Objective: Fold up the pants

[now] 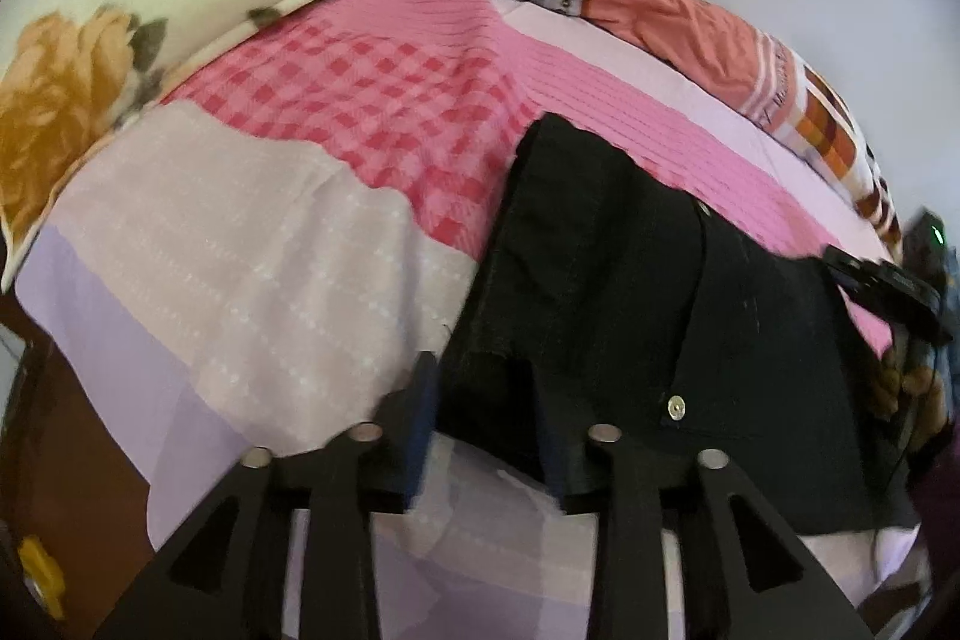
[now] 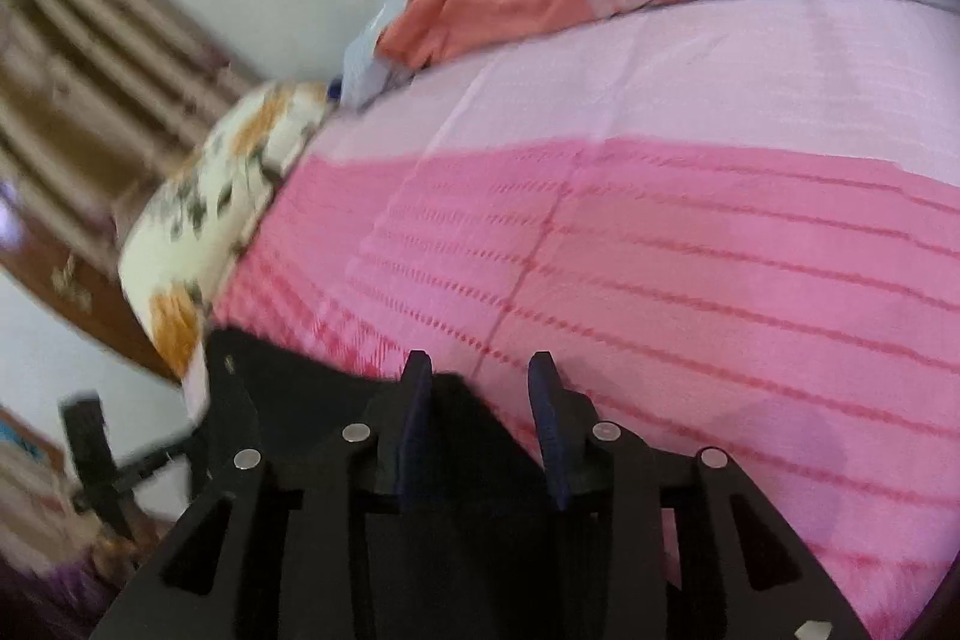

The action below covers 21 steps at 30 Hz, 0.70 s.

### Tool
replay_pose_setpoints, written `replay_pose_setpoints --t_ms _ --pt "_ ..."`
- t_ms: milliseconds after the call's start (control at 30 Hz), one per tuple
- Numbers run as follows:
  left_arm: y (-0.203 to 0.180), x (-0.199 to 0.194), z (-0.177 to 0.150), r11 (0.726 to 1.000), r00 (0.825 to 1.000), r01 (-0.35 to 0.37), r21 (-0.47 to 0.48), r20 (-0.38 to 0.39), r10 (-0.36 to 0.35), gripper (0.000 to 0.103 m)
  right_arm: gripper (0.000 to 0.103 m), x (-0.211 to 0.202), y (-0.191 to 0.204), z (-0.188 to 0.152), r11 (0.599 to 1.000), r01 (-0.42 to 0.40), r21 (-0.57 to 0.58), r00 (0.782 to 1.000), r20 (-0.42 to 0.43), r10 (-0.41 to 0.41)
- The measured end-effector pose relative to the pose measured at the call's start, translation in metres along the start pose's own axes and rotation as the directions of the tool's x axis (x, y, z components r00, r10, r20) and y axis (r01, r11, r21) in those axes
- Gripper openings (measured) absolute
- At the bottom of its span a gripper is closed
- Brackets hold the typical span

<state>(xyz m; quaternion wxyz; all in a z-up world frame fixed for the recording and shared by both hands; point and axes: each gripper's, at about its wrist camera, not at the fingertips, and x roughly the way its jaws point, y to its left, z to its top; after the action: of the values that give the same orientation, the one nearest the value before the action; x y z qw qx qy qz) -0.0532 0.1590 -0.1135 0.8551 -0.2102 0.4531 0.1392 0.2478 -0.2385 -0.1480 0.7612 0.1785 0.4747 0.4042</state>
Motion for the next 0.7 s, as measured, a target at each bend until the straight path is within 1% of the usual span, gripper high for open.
replay_pose_setpoints --t_ms 67,100,133,167,233,267,300,333,367,400,433,467,533,600,633,700 --pt "0.006 -0.002 0.002 1.0 1.0 -0.008 -0.022 0.007 0.008 0.049 0.033 -0.05 -0.011 -0.002 0.997 -0.02 0.074 0.995 0.098 0.012" --pt "0.007 -0.004 0.003 1.0 1.0 -0.012 -0.028 0.016 0.012 0.05 0.033 -0.073 -0.018 -0.01 0.994 -0.027 0.104 0.991 0.136 0.013" --pt "0.008 -0.007 0.005 0.999 0.999 -0.021 -0.031 0.028 0.022 0.05 0.034 -0.109 -0.031 -0.026 0.988 -0.033 0.149 0.983 0.183 0.005" --pt "0.007 -0.01 0.006 0.999 0.999 -0.036 -0.028 0.037 0.037 0.05 0.037 -0.135 -0.039 -0.041 0.983 -0.027 0.182 0.976 0.215 -0.013" --pt "0.003 -0.02 0.01 0.995 0.992 -0.099 -0.012 0.075 0.099 0.05 0.041 -0.198 -0.061 -0.081 0.966 0.007 0.258 0.954 0.288 -0.084" --pt "-0.001 -0.026 0.012 0.991 0.986 -0.132 -0.002 0.104 0.132 0.051 0.044 -0.236 -0.074 -0.107 0.949 0.043 0.312 0.934 0.325 -0.149" --pt "-0.004 -0.032 0.014 0.988 0.98 -0.153 0.009 0.126 0.151 0.053 0.048 -0.266 -0.085 -0.13 0.93 0.078 0.36 0.914 0.346 -0.211" --pt "-0.011 -0.038 0.015 0.987 0.977 -0.162 0.024 0.144 0.157 0.055 0.049 -0.298 -0.097 -0.157 0.902 0.114 0.416 0.888 0.364 -0.28" --pt "-0.018 -0.042 0.016 0.988 0.978 -0.15 0.044 0.154 0.142 0.058 0.049 -0.331 -0.111 -0.188 0.866 0.142 0.479 0.858 0.376 -0.35" --pt "-0.024 -0.044 0.016 0.988 0.979 -0.14 0.06 0.16 0.129 0.062 0.049 -0.355 -0.121 -0.212 0.829 0.166 0.534 0.834 0.373 -0.407" --pt "-0.032 -0.046 0.016 0.988 0.979 -0.13 0.079 0.168 0.116 0.063 0.05 -0.382 -0.133 -0.241 0.78 0.188 0.598 0.802 0.365 -0.473" --pt "-0.045 -0.047 0.015 0.988 0.98 -0.11 0.105 0.175 0.091 0.066 0.05 -0.396 -0.14 -0.259 0.756 0.184 0.628 0.785 0.369 -0.498" --pt "-0.065 -0.045 0.014 0.988 0.984 -0.068 0.14 0.172 0.043 0.07 0.05 -0.415 -0.151 -0.29 0.714 0.165 0.681 0.762 0.371 -0.53" --pt "-0.089 -0.039 0.012 0.984 0.989 -0.024 0.177 0.149 -0.002 0.071 0.05 -0.42 -0.16 -0.313 0.696 0.118 0.708 0.758 0.388 -0.524" --pt "-0.101 -0.034 0.011 0.98 0.992 0.012 0.197 0.117 -0.036 0.071 0.05 -0.418 -0.163 -0.319 0.692 0.103 0.715 0.757 0.395 -0.52" --pt "-0.122 -0.025 0.009 0.973 0.995 0.055 0.225 0.066 -0.072 0.071 0.05 -0.412 -0.17 -0.329 0.688 0.066 0.723 0.759 0.412 -0.505"
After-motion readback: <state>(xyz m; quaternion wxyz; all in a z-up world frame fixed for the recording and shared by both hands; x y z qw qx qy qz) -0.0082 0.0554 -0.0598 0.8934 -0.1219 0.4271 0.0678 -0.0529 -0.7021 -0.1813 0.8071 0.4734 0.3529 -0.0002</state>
